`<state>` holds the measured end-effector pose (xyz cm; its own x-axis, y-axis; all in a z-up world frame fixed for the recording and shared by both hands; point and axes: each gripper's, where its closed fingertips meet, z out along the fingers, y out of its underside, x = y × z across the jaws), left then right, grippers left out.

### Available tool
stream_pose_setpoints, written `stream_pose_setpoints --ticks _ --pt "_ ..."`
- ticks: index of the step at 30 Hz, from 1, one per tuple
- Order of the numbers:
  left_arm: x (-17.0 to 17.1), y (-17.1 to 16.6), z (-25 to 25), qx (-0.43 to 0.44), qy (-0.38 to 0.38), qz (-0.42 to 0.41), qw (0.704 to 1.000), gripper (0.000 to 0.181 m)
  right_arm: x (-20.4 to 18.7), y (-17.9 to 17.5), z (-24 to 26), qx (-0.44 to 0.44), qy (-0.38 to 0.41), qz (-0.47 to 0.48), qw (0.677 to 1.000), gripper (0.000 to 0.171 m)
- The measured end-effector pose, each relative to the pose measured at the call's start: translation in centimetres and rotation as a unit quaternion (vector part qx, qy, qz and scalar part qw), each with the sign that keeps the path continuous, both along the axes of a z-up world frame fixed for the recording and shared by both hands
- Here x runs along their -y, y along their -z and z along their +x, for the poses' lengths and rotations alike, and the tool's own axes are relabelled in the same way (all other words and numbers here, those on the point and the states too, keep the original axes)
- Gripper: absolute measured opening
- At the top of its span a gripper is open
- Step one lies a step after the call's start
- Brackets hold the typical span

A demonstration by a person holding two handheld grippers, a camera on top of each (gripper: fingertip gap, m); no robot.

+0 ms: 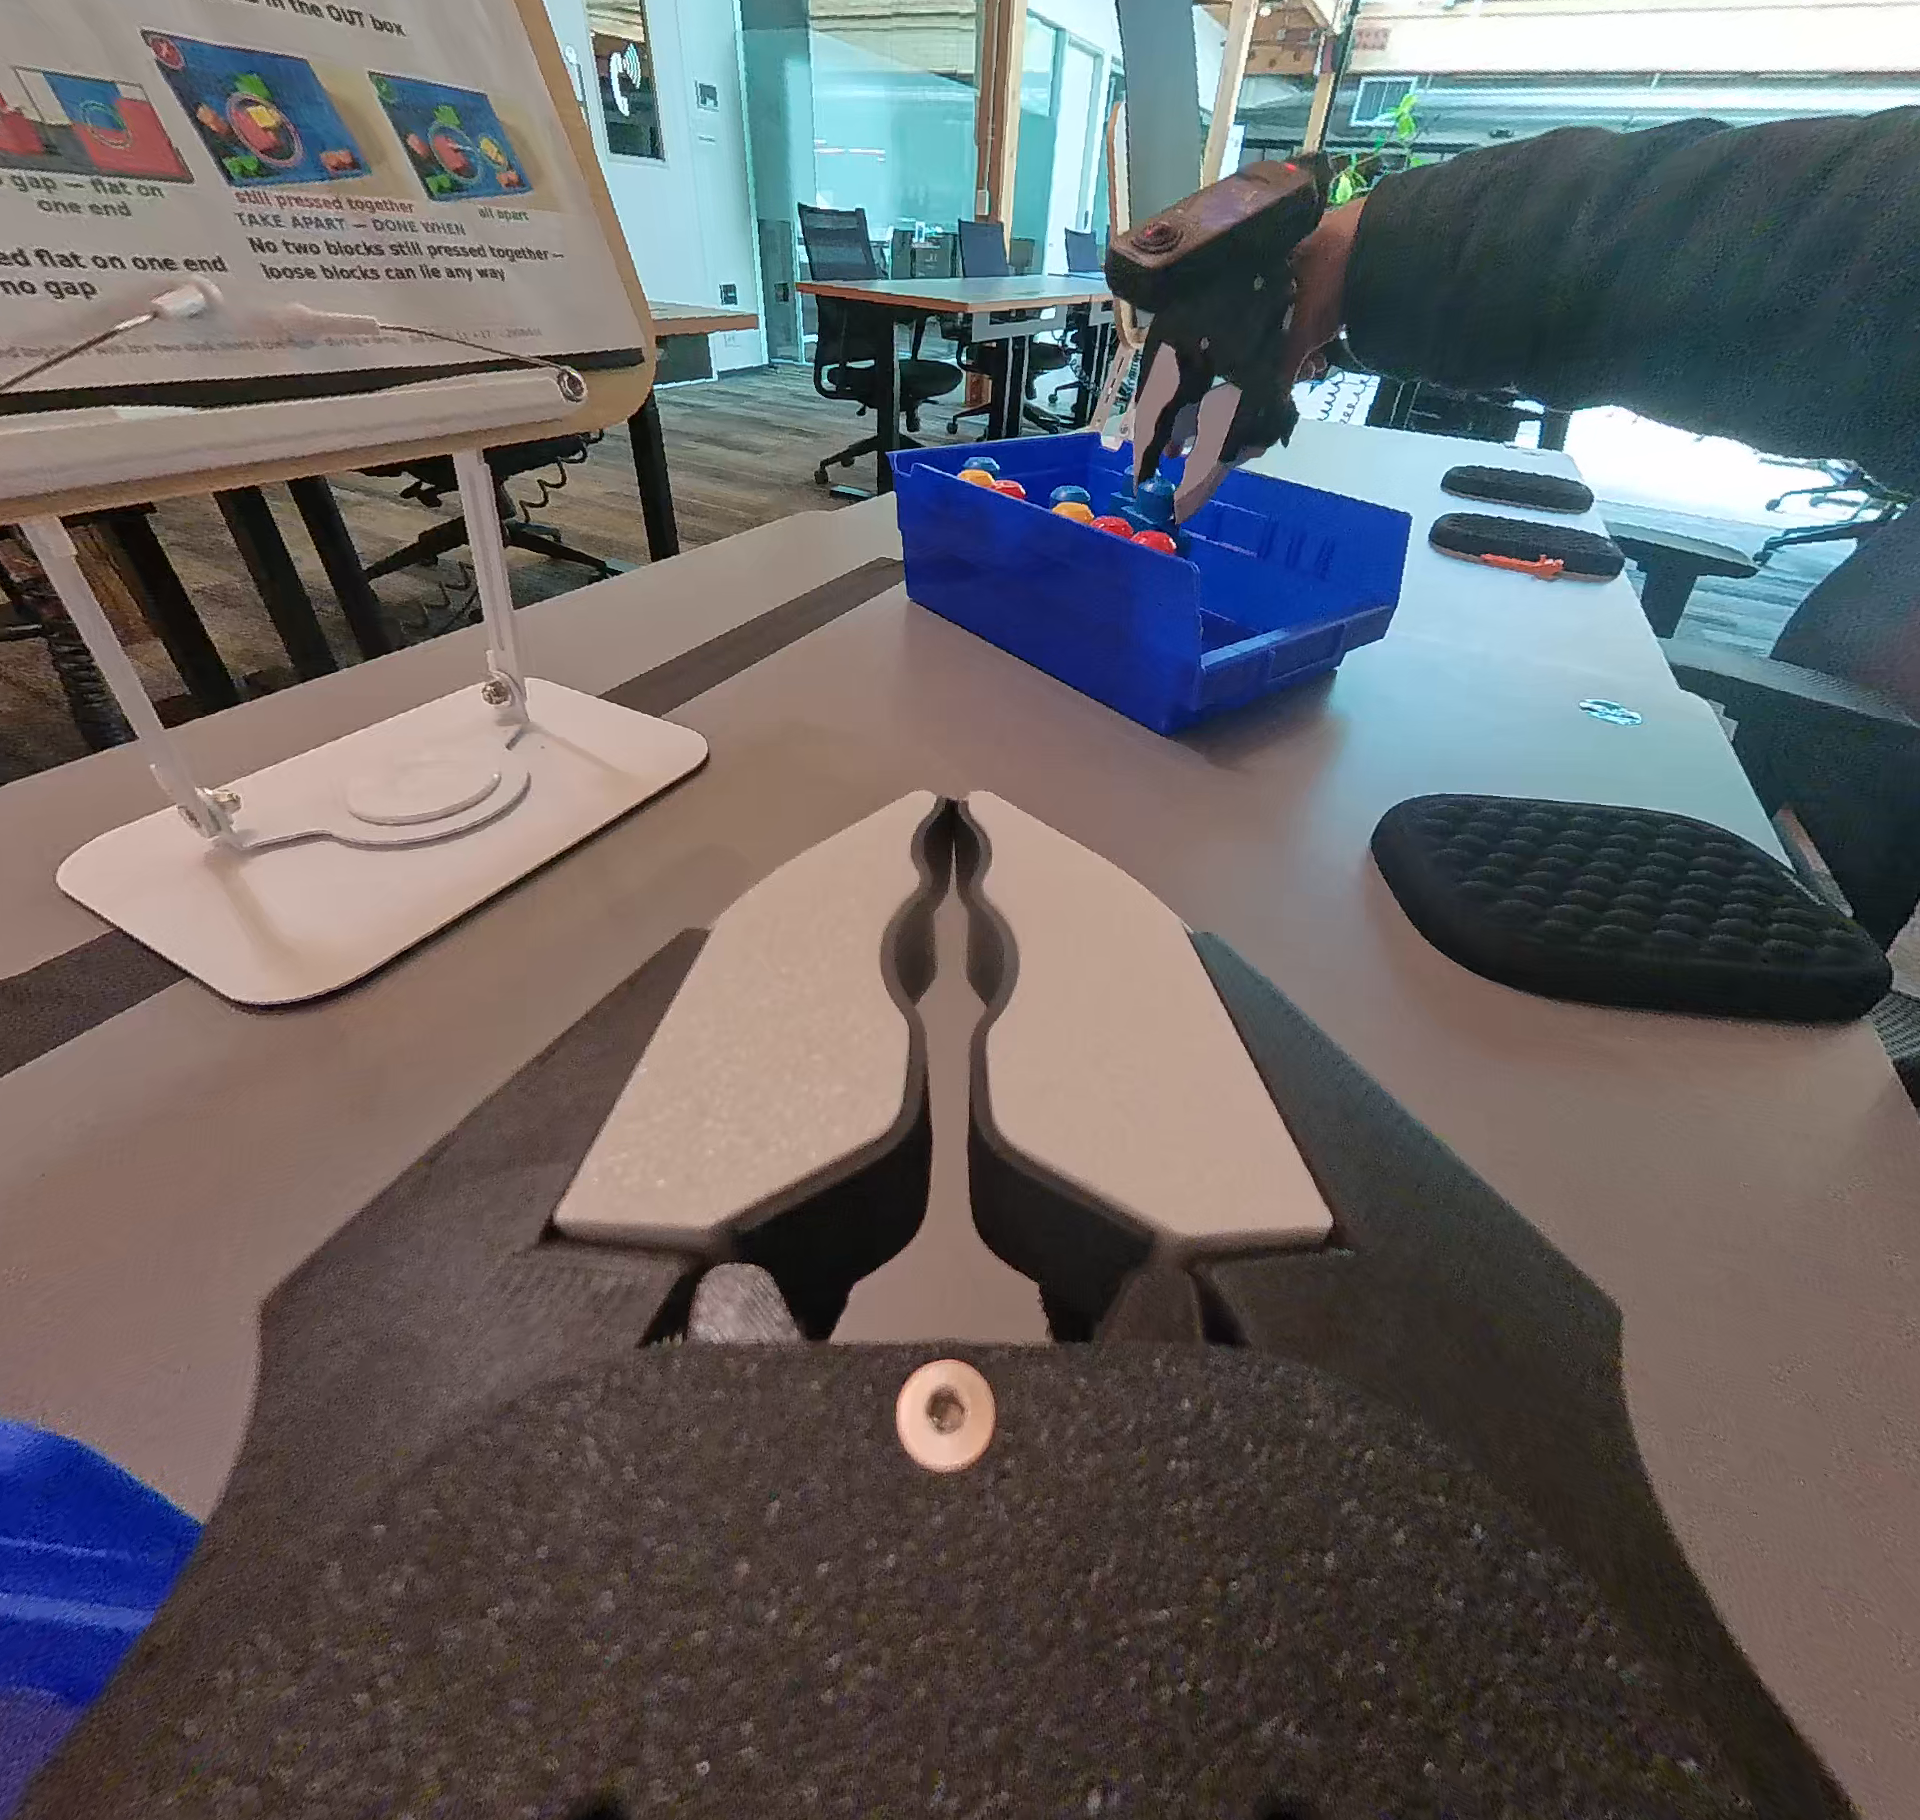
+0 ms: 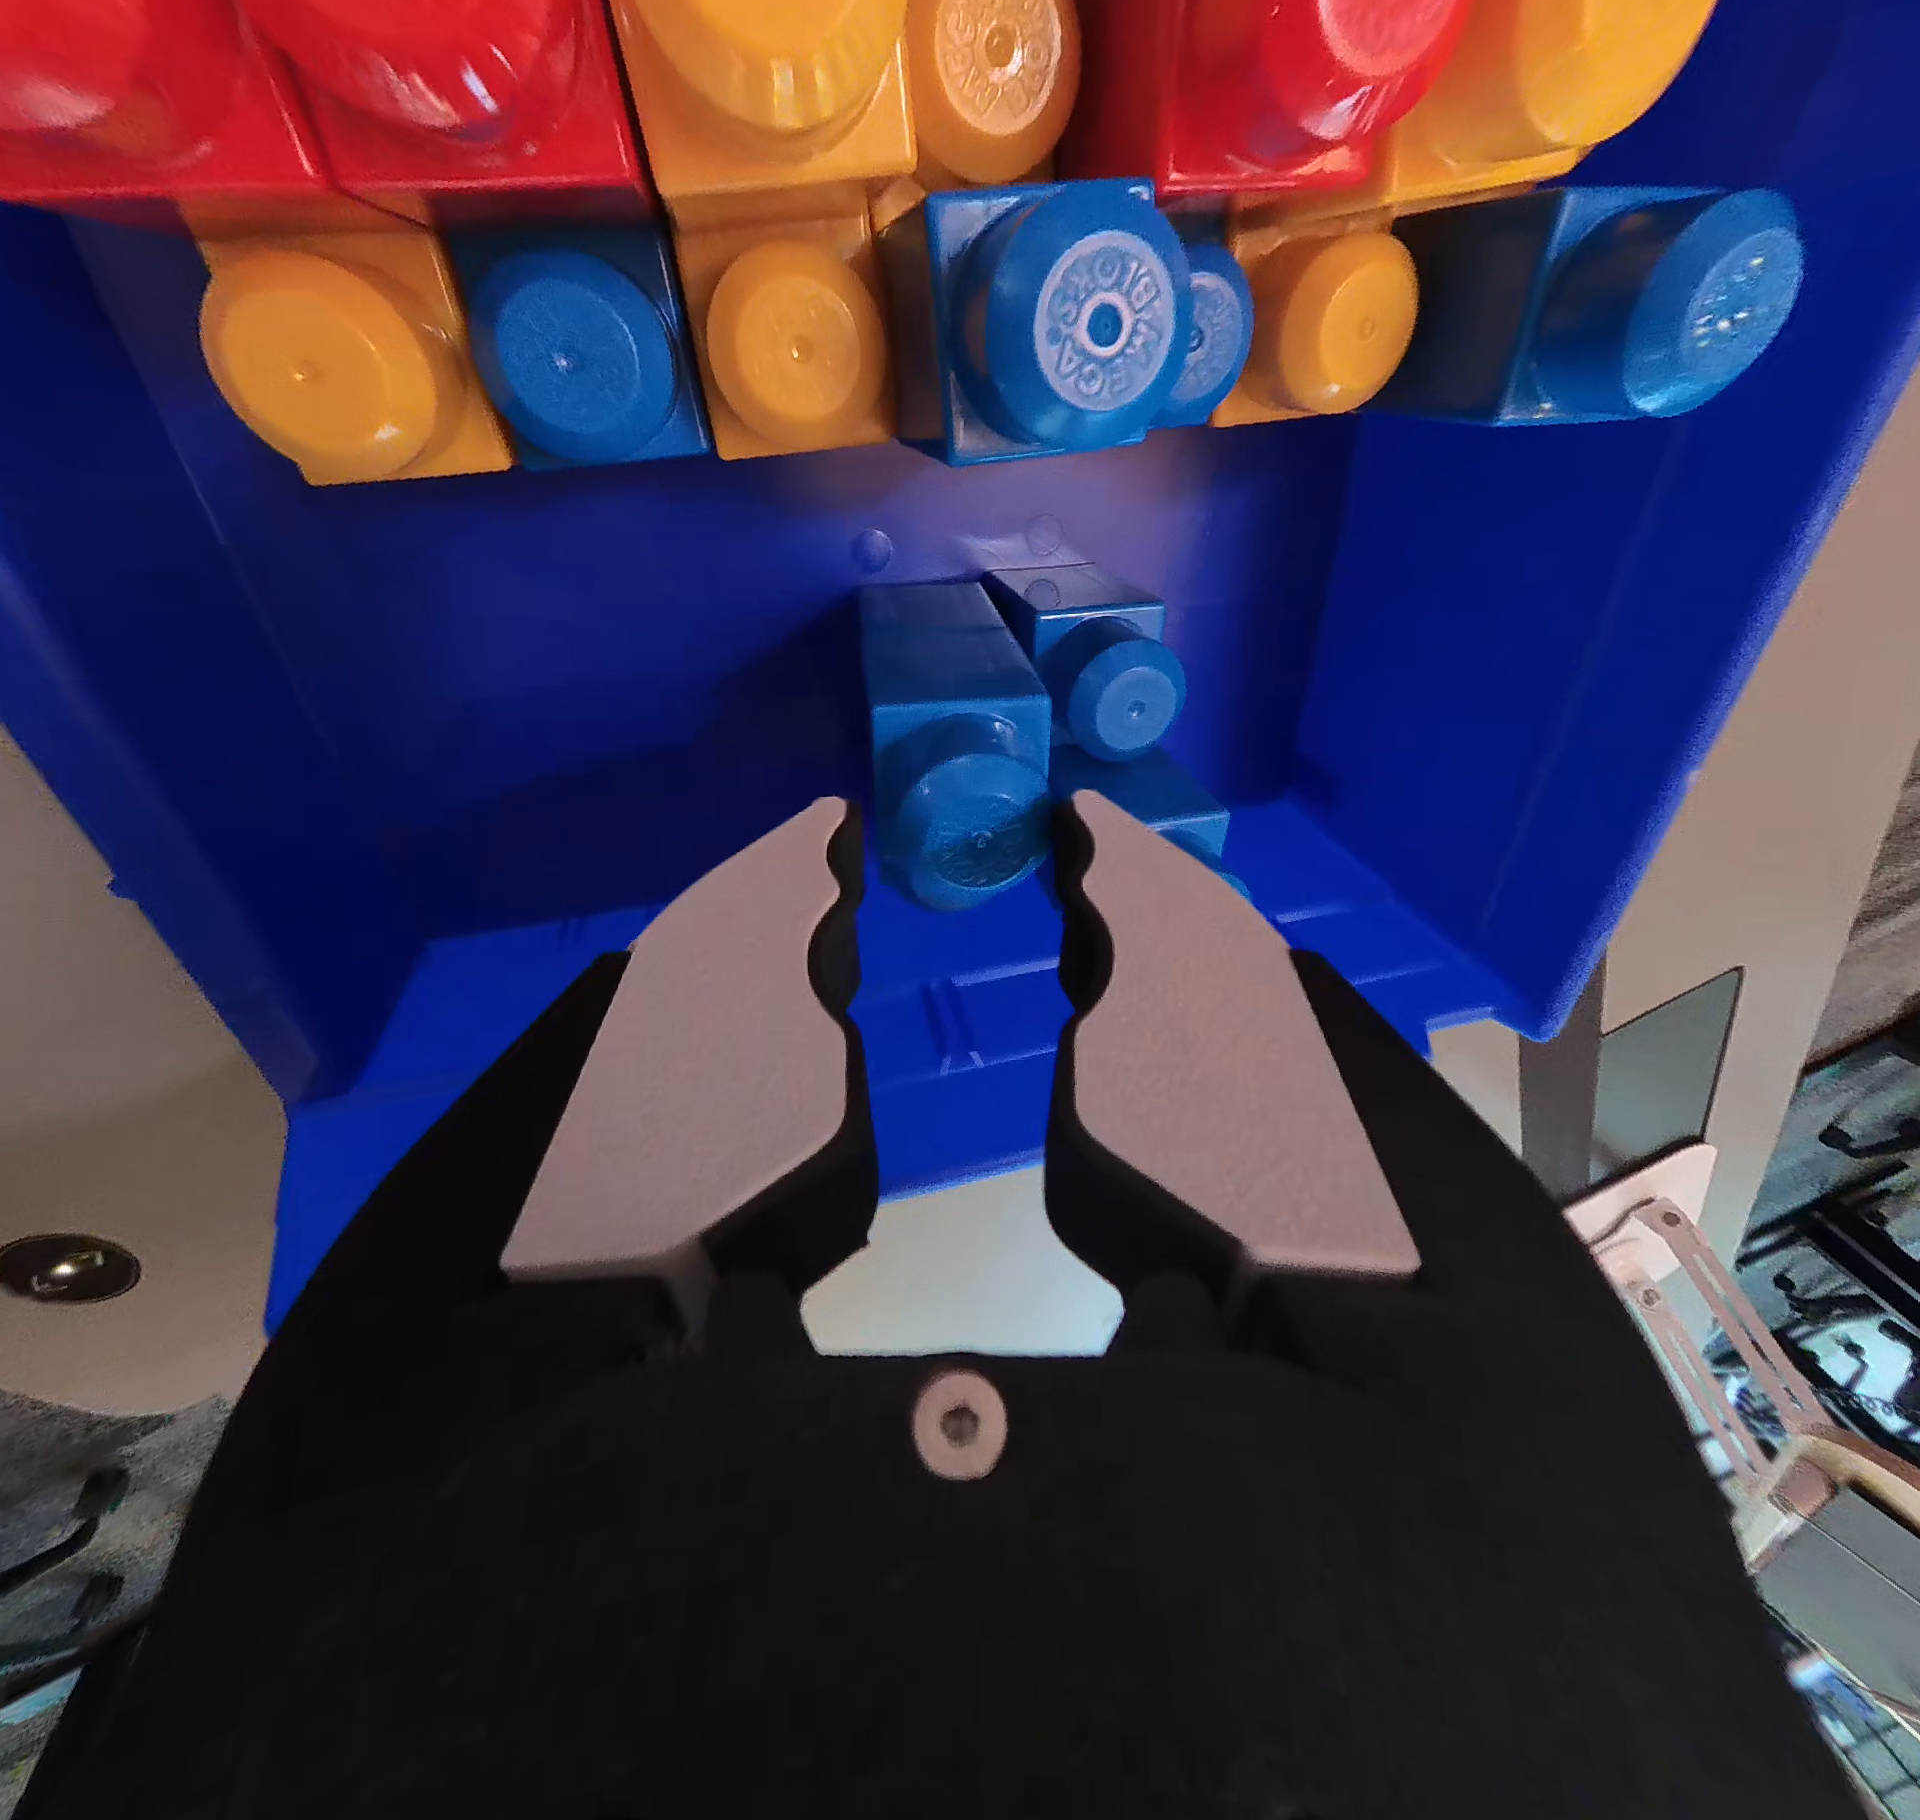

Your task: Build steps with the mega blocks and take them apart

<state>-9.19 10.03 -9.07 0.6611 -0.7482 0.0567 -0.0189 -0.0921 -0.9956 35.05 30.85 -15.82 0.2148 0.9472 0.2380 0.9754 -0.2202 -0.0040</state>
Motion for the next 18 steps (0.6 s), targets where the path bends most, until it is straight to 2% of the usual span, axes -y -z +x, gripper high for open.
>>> stream_pose_setpoints --ticks 5,9,11,14,18 --pt "0.0 0.0 0.1 -0.002 0.001 0.001 1.0 0.0 0.0 -2.9 -1.5 -0.047 -0.004 0.027 0.999 0.037" --pt "0.0 -0.1 0.0 -0.001 -0.002 0.004 1.0 0.0 -0.7 -8.3 -6.7 -0.195 -0.016 0.111 0.974 0.032" --pt "0.0 -0.3 0.0 -0.002 -0.006 0.008 1.0 0.0 -0.6 -11.7 -10.5 -0.288 -0.029 0.165 0.943 0.029" --pt "-0.1 -0.4 -0.2 -0.003 -0.015 0.014 1.0 0.0 0.8 -16.2 -16.1 -0.42 -0.028 0.233 0.877 0.017" --pt "-0.3 -0.4 -0.4 -0.005 -0.024 0.016 1.0 0.0 4.0 -18.8 -21.7 -0.557 0.02 0.263 0.787 0.005"
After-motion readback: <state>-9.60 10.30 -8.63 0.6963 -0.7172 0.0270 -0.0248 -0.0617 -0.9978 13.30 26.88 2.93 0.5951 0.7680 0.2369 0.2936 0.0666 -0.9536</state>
